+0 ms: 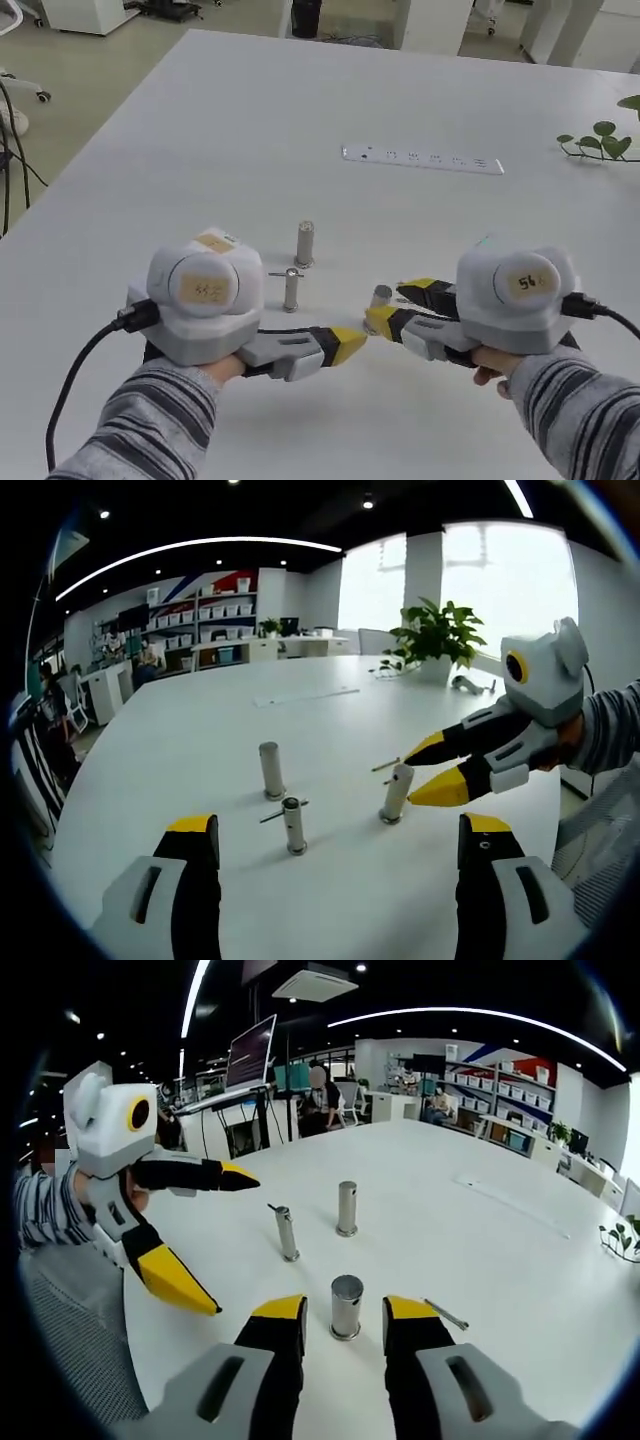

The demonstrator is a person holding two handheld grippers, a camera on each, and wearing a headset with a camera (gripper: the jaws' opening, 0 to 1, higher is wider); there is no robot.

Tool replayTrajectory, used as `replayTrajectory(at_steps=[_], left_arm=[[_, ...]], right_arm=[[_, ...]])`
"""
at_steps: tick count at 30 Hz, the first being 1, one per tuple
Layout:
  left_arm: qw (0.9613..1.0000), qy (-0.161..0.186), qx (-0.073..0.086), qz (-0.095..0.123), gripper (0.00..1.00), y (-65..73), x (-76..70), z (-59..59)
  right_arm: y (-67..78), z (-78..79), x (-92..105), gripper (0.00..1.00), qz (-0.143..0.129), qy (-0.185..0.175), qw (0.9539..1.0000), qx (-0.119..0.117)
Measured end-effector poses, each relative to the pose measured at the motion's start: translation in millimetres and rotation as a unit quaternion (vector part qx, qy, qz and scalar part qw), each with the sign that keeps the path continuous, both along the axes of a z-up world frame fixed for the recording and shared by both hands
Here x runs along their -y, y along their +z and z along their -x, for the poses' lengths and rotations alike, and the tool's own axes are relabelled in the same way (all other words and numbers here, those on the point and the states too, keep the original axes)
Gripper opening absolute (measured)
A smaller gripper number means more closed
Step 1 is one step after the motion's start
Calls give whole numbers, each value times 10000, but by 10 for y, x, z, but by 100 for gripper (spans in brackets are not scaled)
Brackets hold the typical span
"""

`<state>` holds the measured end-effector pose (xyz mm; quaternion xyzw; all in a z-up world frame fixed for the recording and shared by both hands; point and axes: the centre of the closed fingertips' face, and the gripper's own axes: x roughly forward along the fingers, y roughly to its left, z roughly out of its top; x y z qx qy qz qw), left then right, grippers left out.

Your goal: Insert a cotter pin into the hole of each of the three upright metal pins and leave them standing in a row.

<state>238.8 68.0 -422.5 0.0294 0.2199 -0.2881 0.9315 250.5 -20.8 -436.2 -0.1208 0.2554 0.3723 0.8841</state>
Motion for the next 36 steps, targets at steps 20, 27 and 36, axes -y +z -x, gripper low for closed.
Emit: replayTrajectory(at_steps=[20, 27, 36], left_arm=[[9999, -74, -54, -50, 99, -31, 11, 28], [9999, -118, -49, -69, 98, -35, 33, 35], [9999, -115, -35, -96, 97, -35, 39, 26]], right_arm=[[-270, -189, 501, 25, 1285, 808, 9868, -556], [-374, -293, 562, 22, 1713, 1107, 9770, -624], [-471, -357, 556, 16, 1938, 1262, 9684, -930]])
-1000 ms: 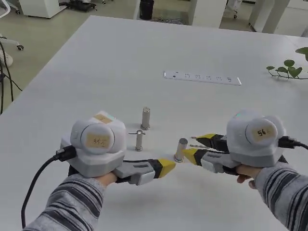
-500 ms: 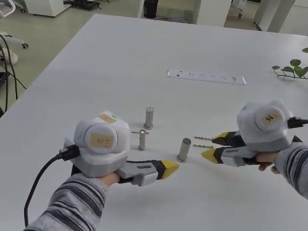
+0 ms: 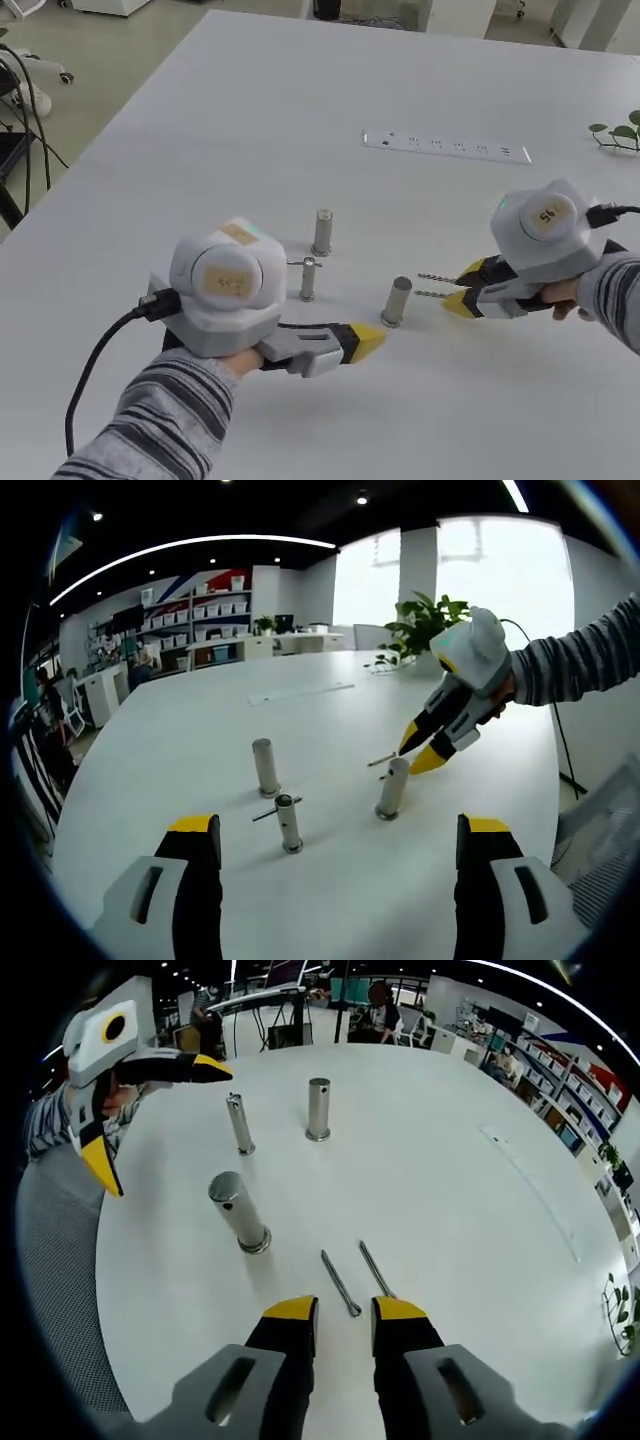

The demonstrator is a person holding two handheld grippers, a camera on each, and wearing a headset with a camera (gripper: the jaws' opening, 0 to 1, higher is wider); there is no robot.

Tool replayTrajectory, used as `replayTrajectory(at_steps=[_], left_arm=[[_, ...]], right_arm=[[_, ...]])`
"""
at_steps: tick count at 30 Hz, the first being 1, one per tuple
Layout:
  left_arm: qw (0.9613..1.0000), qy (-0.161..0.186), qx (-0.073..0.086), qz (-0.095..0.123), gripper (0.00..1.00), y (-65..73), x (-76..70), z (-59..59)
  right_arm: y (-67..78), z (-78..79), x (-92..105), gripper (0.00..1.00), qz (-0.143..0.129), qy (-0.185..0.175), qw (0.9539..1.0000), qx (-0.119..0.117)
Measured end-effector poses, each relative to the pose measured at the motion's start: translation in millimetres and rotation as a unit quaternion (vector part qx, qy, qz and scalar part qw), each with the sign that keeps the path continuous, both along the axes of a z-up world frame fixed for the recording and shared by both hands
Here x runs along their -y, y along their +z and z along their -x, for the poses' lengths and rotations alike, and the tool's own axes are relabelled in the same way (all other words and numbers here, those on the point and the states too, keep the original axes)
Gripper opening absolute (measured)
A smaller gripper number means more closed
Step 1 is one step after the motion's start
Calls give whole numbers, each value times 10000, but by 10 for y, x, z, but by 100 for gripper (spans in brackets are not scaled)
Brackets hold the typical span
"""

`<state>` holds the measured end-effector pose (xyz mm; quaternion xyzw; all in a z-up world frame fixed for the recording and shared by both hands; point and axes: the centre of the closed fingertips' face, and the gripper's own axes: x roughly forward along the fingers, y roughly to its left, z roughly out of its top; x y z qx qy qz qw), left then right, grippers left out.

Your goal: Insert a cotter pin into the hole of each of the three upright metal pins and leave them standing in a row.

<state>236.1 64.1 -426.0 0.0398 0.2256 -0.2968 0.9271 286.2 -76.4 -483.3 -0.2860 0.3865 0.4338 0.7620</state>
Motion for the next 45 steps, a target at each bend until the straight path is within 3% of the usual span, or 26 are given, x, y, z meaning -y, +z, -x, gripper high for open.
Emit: replayTrajectory(at_steps=[10, 16, 21, 28, 32, 38, 45], left_arm=[[10000, 53, -5, 29, 97, 5, -17, -18], [10000, 2, -2, 19, 97, 2, 8, -19], [10000, 14, -2, 26, 97, 5, 2, -24], [10000, 50, 33, 37, 95, 27, -26, -39], [9998, -5, 188, 6, 89, 90, -30, -49], [9994, -45, 337, 71, 87, 182, -21, -51], [9993, -196, 278, 168, 84, 192, 59, -13]], right_arm=[[-65, -12, 14, 9, 333, 296, 9987, -240], [-72, 21, -8, 3, 366, 363, 9978, -428], [-82, 18, -13, 0, 473, 443, 9971, -399], [-88, 15, -11, 0, 594, 561, 9963, -246], [-61, 2, 1, 0, 555, 481, 9973, -74], [138, 15, -10, 0, 412, 490, 9977, 230], [380, 79, -71, 0, 211, 536, 9968, 563]])
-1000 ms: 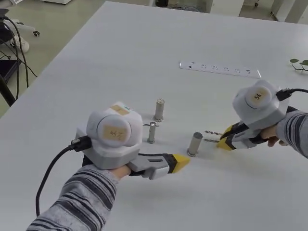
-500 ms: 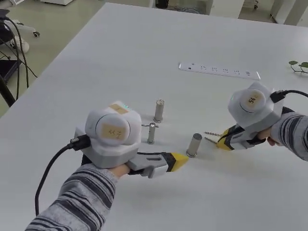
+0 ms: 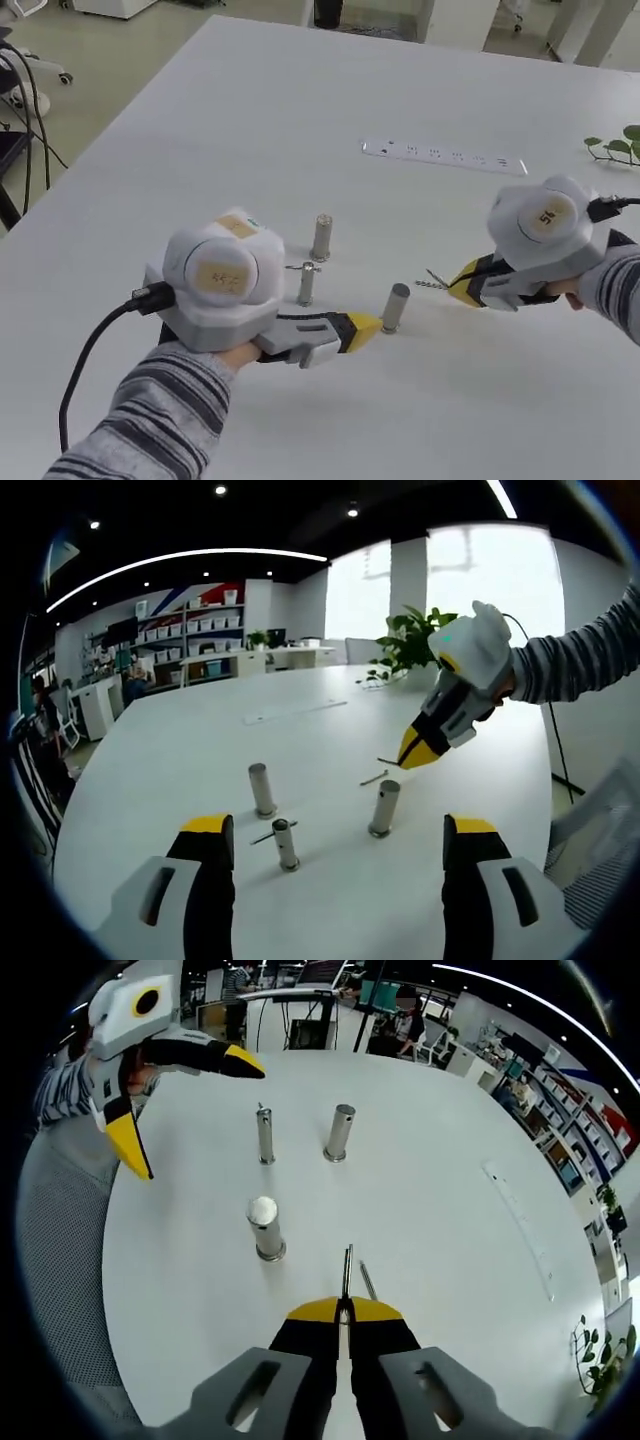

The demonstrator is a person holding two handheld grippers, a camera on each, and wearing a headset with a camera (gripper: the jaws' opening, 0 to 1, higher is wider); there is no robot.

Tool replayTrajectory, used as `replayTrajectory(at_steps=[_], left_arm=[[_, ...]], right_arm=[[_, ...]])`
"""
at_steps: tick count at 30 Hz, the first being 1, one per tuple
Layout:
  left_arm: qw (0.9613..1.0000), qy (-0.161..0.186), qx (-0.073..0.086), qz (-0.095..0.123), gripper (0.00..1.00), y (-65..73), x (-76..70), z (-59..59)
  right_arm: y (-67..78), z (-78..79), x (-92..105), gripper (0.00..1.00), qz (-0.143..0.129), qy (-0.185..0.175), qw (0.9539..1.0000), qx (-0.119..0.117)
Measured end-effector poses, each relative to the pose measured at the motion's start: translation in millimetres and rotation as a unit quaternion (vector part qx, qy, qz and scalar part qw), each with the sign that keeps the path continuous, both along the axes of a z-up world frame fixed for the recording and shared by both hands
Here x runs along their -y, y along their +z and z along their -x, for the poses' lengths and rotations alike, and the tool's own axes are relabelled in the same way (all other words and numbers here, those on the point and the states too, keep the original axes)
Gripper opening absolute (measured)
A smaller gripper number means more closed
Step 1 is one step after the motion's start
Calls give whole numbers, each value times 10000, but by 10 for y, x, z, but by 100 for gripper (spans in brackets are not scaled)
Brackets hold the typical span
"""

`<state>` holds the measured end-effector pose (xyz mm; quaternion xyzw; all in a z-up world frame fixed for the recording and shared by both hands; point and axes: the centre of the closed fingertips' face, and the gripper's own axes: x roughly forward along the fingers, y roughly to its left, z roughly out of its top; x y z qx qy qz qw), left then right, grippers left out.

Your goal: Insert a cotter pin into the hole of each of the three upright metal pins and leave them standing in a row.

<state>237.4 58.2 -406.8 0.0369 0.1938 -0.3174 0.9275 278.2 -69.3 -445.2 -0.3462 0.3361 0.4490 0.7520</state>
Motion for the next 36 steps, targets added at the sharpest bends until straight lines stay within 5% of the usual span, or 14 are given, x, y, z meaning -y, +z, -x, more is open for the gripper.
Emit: replayTrajectory(at_steps=[9, 16, 26, 36], left_arm=[[9997, -226, 60, -76, 75, 25, 107, 48], [9978, -641, -4, 146, 57, 60, 266, 153], [9919, -1155, -285, 450, 36, 42, 498, 320], [9885, -1274, -463, 667, 21, 3, 583, 377]], right_arm=[[198, 193, -153, 0, -199, 261, 9990, 318], [179, 368, -217, 0, -133, 526, 9978, 390], [130, 573, -323, 0, -25, 1076, 9927, 548], [140, 732, -465, 0, 59, 1592, 9840, 800]])
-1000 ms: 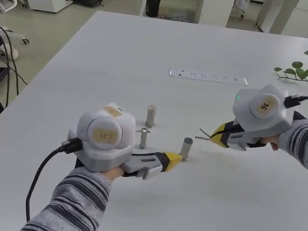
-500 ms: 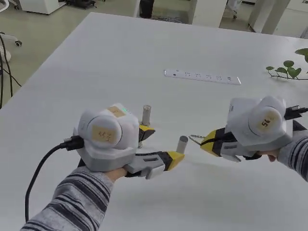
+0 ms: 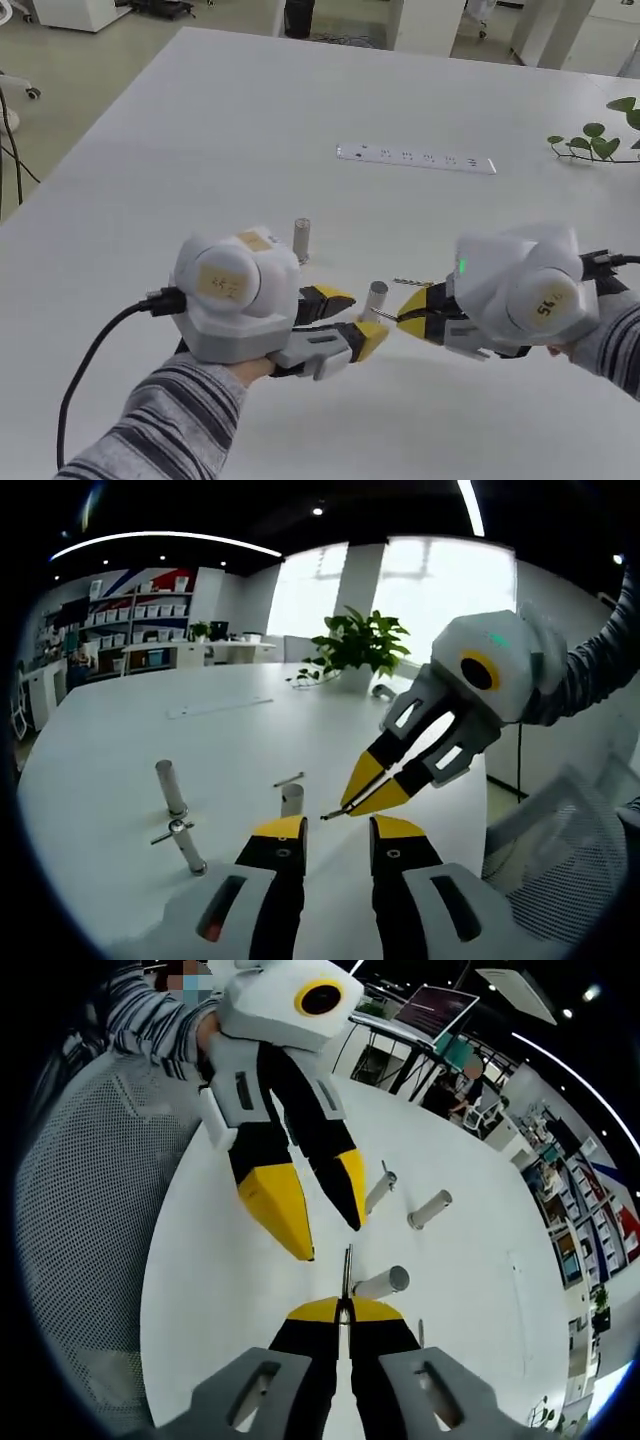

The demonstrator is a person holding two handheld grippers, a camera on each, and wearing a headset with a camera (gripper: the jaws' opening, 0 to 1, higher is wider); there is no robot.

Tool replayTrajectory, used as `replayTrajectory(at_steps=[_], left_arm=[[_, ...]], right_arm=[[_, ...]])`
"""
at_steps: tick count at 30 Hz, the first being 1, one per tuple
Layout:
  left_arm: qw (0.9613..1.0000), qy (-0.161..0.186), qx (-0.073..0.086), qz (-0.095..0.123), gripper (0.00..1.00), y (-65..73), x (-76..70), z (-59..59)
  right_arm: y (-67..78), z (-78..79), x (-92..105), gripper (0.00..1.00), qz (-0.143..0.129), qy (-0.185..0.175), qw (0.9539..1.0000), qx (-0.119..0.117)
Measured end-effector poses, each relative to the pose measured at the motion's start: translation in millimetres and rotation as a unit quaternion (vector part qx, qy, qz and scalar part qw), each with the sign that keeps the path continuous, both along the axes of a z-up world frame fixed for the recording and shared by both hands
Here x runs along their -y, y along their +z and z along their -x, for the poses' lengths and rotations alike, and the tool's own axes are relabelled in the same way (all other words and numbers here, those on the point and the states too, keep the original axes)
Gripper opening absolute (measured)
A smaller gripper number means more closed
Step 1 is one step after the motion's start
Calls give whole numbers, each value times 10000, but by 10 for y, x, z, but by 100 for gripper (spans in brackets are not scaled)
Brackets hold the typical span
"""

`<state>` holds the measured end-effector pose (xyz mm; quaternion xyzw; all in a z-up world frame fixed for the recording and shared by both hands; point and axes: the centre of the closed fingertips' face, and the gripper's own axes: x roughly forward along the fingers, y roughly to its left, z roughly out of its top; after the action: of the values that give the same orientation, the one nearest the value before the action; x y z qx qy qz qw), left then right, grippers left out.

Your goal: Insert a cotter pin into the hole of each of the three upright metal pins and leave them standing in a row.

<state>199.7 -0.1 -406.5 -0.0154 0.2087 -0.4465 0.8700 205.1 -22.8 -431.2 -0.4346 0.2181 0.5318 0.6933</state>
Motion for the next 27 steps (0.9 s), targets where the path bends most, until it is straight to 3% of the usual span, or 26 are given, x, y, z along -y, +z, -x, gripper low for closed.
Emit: replayTrajectory(at_steps=[5, 9, 17, 27], left_arm=[[9998, 61, -143, 99, 18, -29, -20, 5], [9989, 110, -296, 339, 13, -11, -19, 4], [9967, 126, -523, 606, 5, 2, 1, 27], [9955, 121, -554, 763, 0, 23, 4, 41]], right_arm=[[23, 56, -53, 0, -20, 178, 9998, 99], [64, 98, -97, 0, -85, 287, 9994, 175], [132, 132, -154, 0, -189, 376, 9988, 266], [157, 126, -185, 0, -280, 320, 9987, 272]])
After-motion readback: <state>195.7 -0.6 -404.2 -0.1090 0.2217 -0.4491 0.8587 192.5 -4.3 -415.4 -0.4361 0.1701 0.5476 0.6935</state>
